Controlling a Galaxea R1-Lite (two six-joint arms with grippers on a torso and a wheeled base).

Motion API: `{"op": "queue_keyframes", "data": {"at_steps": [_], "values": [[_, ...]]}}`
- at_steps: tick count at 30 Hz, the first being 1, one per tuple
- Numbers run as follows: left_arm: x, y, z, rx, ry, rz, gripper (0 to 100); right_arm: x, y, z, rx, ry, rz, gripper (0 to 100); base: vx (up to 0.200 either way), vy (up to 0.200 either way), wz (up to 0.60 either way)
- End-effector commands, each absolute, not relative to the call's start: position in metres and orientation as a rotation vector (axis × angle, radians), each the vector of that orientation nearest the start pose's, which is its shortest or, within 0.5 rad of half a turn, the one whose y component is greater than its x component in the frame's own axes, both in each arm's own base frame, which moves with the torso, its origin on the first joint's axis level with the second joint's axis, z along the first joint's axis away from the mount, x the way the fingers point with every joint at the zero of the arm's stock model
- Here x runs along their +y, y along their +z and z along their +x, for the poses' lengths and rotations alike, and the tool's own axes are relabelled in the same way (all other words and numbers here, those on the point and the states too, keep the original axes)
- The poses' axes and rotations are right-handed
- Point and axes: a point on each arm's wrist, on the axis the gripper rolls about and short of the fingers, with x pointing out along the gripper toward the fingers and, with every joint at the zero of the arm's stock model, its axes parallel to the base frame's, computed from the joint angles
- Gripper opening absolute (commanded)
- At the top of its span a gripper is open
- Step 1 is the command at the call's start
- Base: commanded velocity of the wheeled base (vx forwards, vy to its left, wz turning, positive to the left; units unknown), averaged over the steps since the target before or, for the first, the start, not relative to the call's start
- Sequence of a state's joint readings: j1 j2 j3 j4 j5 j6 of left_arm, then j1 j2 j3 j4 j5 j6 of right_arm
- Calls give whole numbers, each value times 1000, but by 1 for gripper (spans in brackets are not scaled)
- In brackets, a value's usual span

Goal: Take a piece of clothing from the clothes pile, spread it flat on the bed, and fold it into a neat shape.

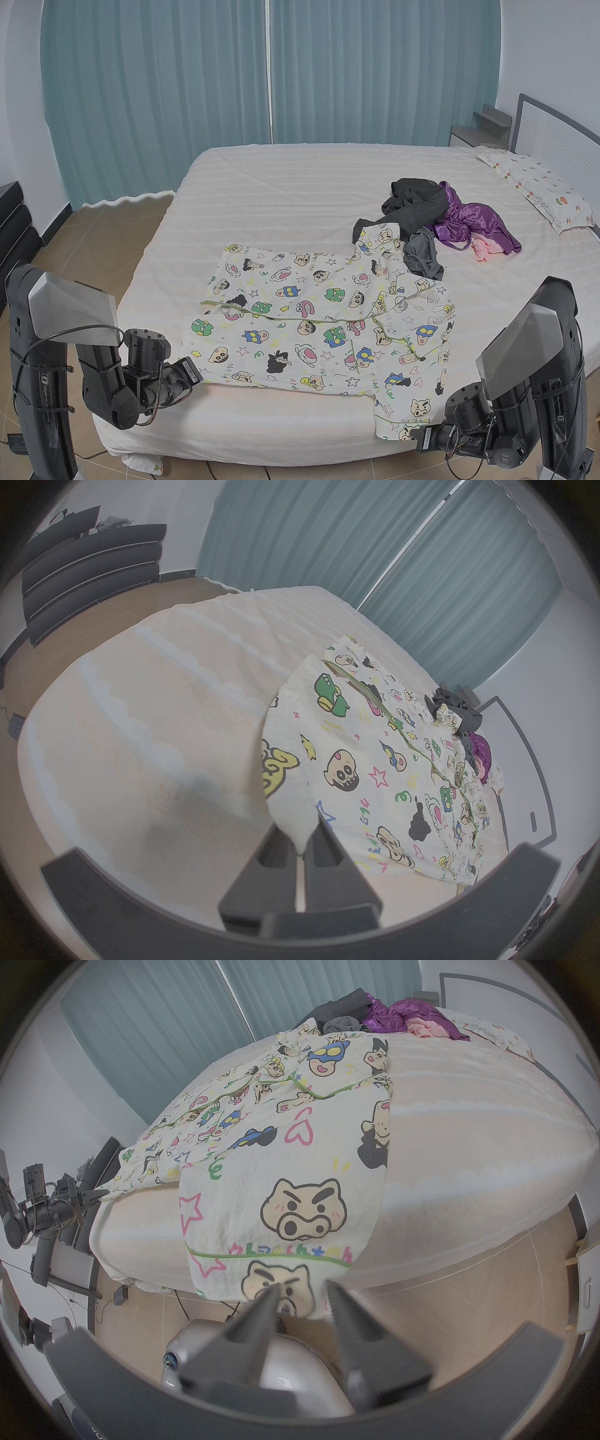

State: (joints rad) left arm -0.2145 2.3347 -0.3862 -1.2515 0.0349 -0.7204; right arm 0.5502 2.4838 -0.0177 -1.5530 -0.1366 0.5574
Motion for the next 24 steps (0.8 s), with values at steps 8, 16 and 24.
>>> {"op": "queue_keyframes", "data": {"at_steps": [8, 16, 24], "values": [[-60, -39, 288, 711, 89, -607, 0, 110, -73, 188, 917, 135, 203, 100, 0, 0, 0], [-60, -39, 288, 712, 88, -606, 0, 117, -76, 198, 884, 151, 219, 0, 0, 0, 0], [-61, -40, 287, 715, 84, -604, 0, 109, -69, 186, 933, 162, 213, 0, 0, 0, 0]]}}
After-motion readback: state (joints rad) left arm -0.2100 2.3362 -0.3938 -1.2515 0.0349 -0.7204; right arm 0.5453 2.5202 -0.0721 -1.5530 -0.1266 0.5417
